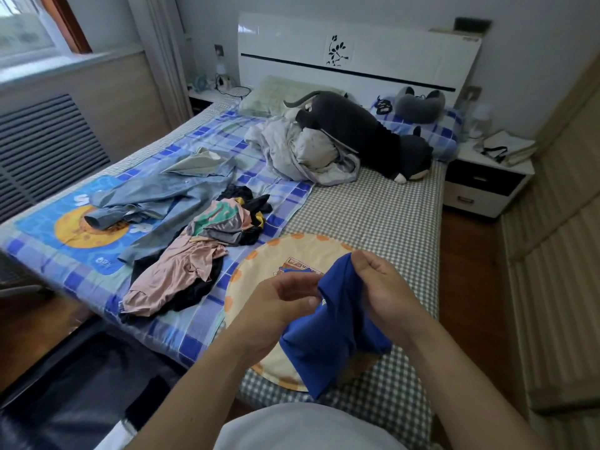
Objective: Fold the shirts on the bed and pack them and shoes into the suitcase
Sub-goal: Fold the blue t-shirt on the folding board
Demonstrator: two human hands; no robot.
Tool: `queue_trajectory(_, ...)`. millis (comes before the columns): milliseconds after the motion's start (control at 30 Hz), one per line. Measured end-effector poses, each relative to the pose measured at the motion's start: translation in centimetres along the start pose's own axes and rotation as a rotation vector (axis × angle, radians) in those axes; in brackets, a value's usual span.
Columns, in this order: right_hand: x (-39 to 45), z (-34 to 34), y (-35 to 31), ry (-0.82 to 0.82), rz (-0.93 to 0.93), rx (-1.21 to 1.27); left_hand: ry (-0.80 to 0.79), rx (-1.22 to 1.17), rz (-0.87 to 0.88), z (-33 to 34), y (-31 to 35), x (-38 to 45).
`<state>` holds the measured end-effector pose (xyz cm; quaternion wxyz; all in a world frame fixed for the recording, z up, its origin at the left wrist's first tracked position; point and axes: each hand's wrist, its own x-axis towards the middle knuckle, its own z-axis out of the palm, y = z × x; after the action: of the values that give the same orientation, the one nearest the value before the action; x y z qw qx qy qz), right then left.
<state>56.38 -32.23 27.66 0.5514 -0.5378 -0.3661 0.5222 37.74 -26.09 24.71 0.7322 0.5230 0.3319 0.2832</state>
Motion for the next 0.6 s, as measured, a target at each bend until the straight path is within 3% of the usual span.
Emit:
queue_trajectory(133,-0.2,-0.1,-0.3,-0.093,0.035,0.123,0.062,0.086,0.014,1.3,-1.1,0.3)
queue_trajectory(233,-0.1,-1.0,0.1,-0.097,0.1,0.121,0.205,0.035,0.054,2.3,-1.2,0.5)
queue_trajectory(333,-0.4,-2.4,0.7,0.009,0.141,-0.275,0.293,0.068,0.166,2.3,-0.1,0.4)
queue_trajectory(400,-0.7,-3.2,1.0,0.114,0.105,-0.618,0.239,0.247,0.247,2.3,0.5,0.5)
queue_trajectory(467,-1.7,-2.6,0.5,0.178,0.018,-0.54,0.18,0.373,0.266,2.7,1.3,0.8)
queue_trajectory(533,-2.9,-1.2,-0.6,0.041,-0.022,-0.385,0.133,0.455,0.268,3.2,2.0,1.1)
queue_trajectory(600,-3.1,-0.9,-0.6,-0.075,-0.095,-0.563,0.082,0.487,0.234,3.6,2.8,1.2)
